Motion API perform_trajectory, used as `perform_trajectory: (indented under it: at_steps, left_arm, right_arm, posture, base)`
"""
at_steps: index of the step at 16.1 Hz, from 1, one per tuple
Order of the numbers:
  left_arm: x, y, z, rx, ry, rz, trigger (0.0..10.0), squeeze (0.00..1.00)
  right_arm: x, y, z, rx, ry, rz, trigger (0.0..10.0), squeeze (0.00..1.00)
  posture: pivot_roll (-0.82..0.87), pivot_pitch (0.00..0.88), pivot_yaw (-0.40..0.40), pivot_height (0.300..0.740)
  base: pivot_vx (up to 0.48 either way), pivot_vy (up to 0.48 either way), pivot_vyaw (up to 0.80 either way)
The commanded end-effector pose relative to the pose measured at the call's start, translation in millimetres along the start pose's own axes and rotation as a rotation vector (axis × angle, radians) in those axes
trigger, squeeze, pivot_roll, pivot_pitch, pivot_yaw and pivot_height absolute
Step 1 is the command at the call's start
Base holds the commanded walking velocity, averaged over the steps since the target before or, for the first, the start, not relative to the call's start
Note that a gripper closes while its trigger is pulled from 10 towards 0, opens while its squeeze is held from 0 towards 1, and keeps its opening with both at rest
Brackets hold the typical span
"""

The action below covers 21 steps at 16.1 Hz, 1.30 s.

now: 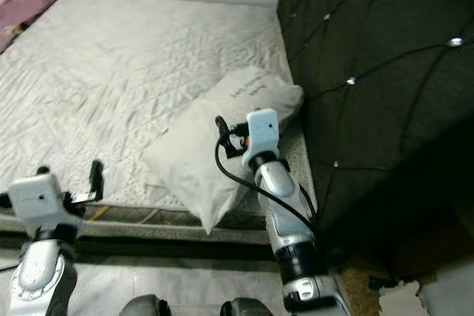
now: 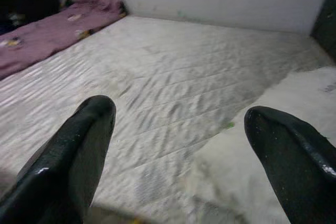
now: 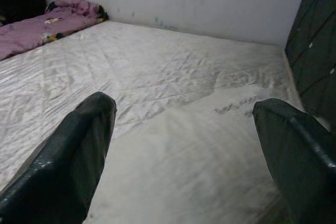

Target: Clean up the room

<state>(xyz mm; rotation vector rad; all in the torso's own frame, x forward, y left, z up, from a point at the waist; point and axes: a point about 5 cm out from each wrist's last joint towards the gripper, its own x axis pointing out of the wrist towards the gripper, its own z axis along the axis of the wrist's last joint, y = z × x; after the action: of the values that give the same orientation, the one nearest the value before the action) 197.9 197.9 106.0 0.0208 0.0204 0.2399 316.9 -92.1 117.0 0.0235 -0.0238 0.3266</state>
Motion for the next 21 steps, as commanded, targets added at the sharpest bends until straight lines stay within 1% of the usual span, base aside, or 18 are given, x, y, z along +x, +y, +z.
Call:
perform_trajectory:
  at_steps: [1,2,5,7,9,17,20,21]
  left_arm:
    - [-4.5,3.7,-0.9,-0.005,0.024,0.025,10.0,0.00]
    - [-6.6,5.3,-1.9,0.011,0.035,0.043,10.0,0.00]
    - [-6.3,-4.7,4.0,-0.013,0.001,-0.055,10.0,0.00]
    - [-4.1,-6.6,6.1,-0.017,-0.003,-0.064,10.0,0.00]
    - [-2.9,-8.7,6.9,-0.020,-0.007,-0.080,10.0,0.00]
    - [-0.4,-11.6,6.2,-0.029,-0.004,-0.098,10.0,0.00]
    - [1.7,-12.9,3.5,-0.030,0.018,-0.079,10.0,0.00]
    - [1.8,-14.0,3.7,-0.037,0.014,-0.092,10.0,0.00]
  right_arm:
    - [-4.7,0.0,-0.6,0.015,0.007,-0.003,10.0,0.00]
    - [-7.8,1.0,-3.6,0.014,0.017,-0.001,10.0,0.00]
    - [-6.6,0.3,-5.4,0.012,0.031,-0.006,10.0,0.00]
    - [-5.5,0.7,-4.4,0.011,0.034,-0.006,10.0,0.00]
    - [-4.9,0.5,-4.3,0.009,0.033,-0.009,10.0,0.00]
    - [-3.9,-0.8,-3.8,0.002,0.032,-0.012,10.0,0.00]
    - [-3.6,-1.0,-4.2,0.001,0.034,-0.014,10.0,0.00]
    - [-3.6,-1.0,-4.6,0.001,0.034,-0.015,10.0,0.00]
  posture:
    - [0.01,0.107,-0.044,0.740]
    - [0.02,0.112,-0.044,0.740]
    - [0.02,0.115,-0.042,0.740]
    - [0.02,0.128,-0.041,0.740]
    - [0.01,0.120,-0.038,0.740]
    - [0.01,0.113,-0.040,0.740]
    - [0.01,0.111,-0.040,0.740]
    - [0.01,0.106,-0.039,0.740]
  base:
    - [0.000,0.000,0.00]
    - [0.000,0.000,0.00]
    - [0.000,0.000,0.00]
    - [0.126,0.000,0.00]
    - [0.321,0.000,0.00]
    - [0.340,0.000,0.00]
    - [0.000,0.000,0.00]
    - [0.000,0.000,0.00]
